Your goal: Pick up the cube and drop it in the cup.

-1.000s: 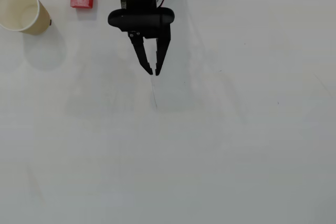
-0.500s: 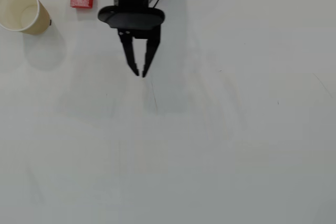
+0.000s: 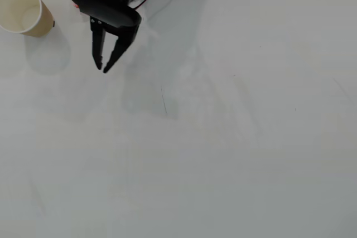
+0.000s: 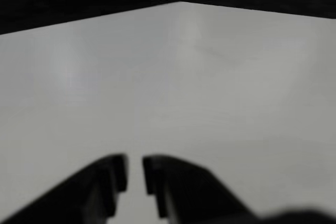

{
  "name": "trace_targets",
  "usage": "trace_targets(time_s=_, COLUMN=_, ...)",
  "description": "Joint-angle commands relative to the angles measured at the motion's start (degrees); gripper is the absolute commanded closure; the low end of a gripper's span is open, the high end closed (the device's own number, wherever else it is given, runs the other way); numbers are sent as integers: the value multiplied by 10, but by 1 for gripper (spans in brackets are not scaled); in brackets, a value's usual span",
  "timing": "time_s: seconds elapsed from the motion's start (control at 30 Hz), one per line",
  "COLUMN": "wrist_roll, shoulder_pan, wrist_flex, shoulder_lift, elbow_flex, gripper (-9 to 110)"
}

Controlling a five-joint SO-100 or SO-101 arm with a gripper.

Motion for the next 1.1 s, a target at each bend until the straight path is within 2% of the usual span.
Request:
trace_targets(time_s=0.0, wrist_roll=-4, shoulder_pan=43, wrist_flex=7, shoulder_lift=20, elbow_flex=20, gripper=102)
trace_targets(time_s=0.27, wrist_roll=-4, shoulder_pan=110, wrist_flex=57, shoulder_lift=20, elbow_flex=20, gripper=102)
trace_targets(time_s=0.5, wrist_roll=-4, shoulder_pan=156, wrist_flex=160, shoulder_lift=20, elbow_flex=20, gripper=102)
trace_targets(time_s=1.07, wrist_roll=-4, shoulder_pan=218, wrist_flex=290, shoulder_lift=20, elbow_flex=20, gripper=102)
